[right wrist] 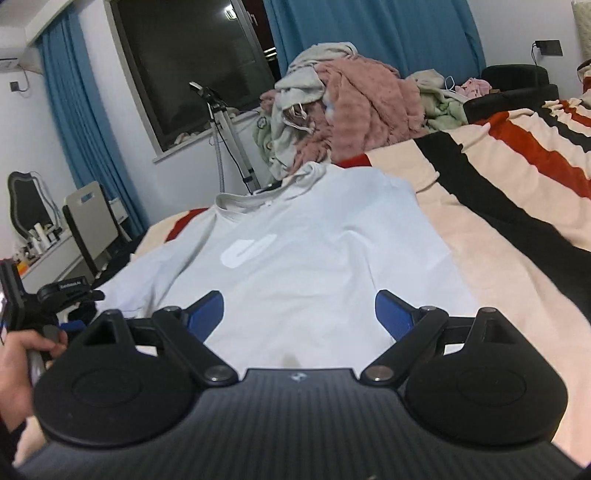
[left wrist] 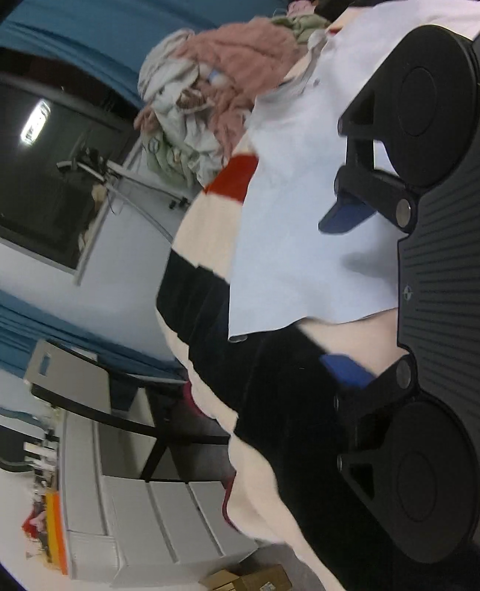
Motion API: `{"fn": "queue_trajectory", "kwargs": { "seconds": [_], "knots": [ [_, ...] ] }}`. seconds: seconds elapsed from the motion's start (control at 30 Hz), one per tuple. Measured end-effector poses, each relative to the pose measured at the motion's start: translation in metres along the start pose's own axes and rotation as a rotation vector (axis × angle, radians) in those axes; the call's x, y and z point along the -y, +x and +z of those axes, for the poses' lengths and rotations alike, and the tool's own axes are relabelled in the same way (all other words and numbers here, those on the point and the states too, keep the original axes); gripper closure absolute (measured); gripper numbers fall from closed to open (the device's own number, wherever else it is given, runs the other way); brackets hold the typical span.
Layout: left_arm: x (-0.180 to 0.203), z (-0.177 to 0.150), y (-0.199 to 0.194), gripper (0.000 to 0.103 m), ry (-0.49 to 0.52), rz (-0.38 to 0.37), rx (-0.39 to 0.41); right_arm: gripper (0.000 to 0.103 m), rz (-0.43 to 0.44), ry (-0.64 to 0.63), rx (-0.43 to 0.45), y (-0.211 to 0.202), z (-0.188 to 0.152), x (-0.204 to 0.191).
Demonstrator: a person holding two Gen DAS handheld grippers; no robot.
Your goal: Fold clothes
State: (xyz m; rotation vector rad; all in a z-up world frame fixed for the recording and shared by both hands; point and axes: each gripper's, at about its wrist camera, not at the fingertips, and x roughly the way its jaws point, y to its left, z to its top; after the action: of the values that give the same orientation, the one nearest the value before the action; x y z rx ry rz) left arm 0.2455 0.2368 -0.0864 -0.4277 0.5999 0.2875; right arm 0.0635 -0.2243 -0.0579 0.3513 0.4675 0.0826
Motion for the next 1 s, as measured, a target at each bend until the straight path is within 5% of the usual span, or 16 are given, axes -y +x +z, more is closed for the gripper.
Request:
{"fn": "queue_trajectory", "kwargs": {
  "seconds": [0.13, 0.2, 0.3, 0.33, 0.47, 0.6, 0.73, 0.8, 0.87, 1.0],
  "knots": [
    [0.000, 0.015, 0.037, 0.034, 0.018, 0.028, 0.009, 0.013, -0.020, -0.003, -0.023, 0.024, -0.004, 0.003],
    [0.003, 0.026, 0.051, 0.043, 0.045, 0.047, 0.012, 0.013, -0.027, -0.008, -0.034, 0.033, -0.006, 0.002],
    [0.011, 0.049, 0.071, 0.092, 0.096, 0.070, -0.006, 0.013, -0.045, -0.021, -0.028, 0.040, -0.006, -0.003],
    [0.014, 0.057, 0.077, 0.101, 0.113, 0.077, -0.012, 0.013, -0.051, -0.025, -0.025, 0.042, -0.005, -0.005],
    [0.033, 0.109, 0.088, 0.101, 0.234, 0.100, 0.028, 0.013, -0.073, -0.052, 0.001, 0.048, -0.004, -0.014],
    [0.062, 0.161, 0.095, 0.101, 0.378, 0.257, 0.186, 0.013, -0.097, -0.086, 0.024, 0.055, -0.003, -0.021],
    [0.079, 0.174, 0.123, 0.099, 0.443, 0.315, 0.182, 0.013, -0.114, -0.111, 0.028, 0.065, -0.003, -0.024],
    [0.075, 0.166, 0.131, 0.087, 0.414, 0.321, 0.172, 0.013, -0.117, -0.126, 0.028, 0.069, -0.005, -0.026],
    [0.066, 0.159, 0.133, 0.060, 0.366, 0.301, 0.151, 0.013, -0.117, -0.139, 0.025, 0.072, -0.006, -0.027],
    [0.061, 0.131, 0.106, 0.048, 0.388, 0.252, 0.099, 0.013, -0.102, -0.137, 0.025, 0.073, -0.007, -0.026]
  ]
}}
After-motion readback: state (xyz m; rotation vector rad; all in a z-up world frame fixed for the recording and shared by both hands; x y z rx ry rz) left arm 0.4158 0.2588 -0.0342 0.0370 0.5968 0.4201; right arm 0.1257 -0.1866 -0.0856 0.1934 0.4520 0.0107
